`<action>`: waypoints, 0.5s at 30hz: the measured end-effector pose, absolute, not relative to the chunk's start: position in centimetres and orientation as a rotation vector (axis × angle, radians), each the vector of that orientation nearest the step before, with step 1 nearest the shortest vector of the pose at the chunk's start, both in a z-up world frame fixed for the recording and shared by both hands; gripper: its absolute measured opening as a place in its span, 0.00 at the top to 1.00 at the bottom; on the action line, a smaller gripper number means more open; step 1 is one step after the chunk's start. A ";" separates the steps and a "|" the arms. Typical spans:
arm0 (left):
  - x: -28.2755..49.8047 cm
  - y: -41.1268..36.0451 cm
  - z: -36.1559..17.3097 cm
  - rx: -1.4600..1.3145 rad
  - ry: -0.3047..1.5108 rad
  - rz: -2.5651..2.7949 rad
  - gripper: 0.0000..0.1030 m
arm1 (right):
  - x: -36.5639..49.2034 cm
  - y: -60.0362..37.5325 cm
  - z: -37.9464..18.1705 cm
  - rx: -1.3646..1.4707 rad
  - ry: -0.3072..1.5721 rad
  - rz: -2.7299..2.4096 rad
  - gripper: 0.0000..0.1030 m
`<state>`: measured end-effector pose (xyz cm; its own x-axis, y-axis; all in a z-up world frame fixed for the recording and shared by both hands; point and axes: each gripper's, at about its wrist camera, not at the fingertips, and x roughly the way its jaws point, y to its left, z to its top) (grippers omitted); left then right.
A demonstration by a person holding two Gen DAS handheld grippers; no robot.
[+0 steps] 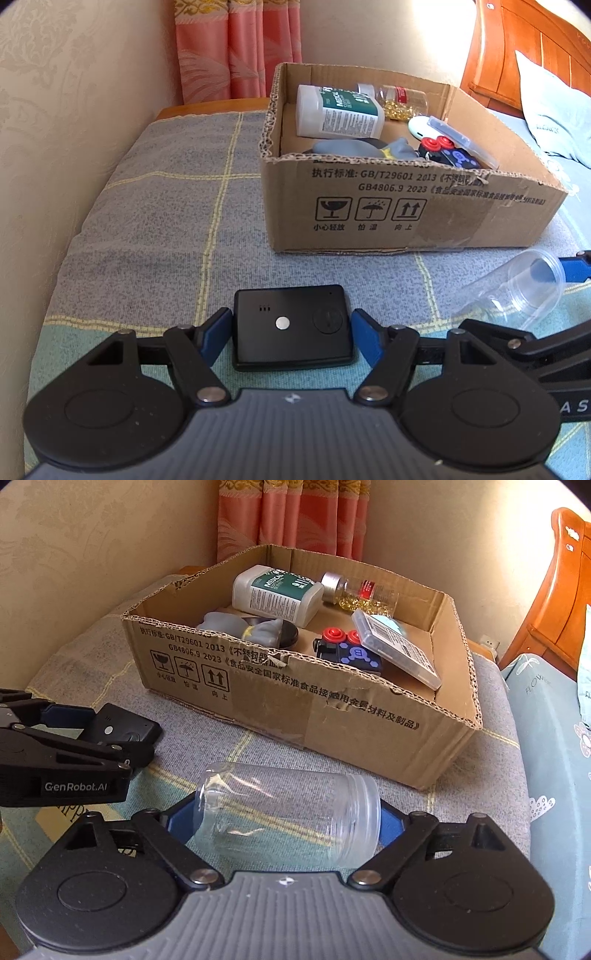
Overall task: Organize rigid objects
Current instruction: 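Place black pad in box with left tool while right tool places clear cup there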
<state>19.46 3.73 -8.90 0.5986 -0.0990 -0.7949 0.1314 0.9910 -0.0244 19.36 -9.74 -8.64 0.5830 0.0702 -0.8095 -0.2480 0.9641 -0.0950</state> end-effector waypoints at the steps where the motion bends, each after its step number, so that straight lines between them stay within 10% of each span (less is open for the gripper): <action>1: 19.5 3.8 -8.9 0.037 0.923 -0.137 0.32 | 19.3 -9.8 -8.5 -0.206 0.931 0.193 0.08; 15: 18.4 4.7 -4.6 0.076 0.894 -0.260 0.33 | 17.7 -11.4 -3.5 -0.280 0.840 0.306 0.08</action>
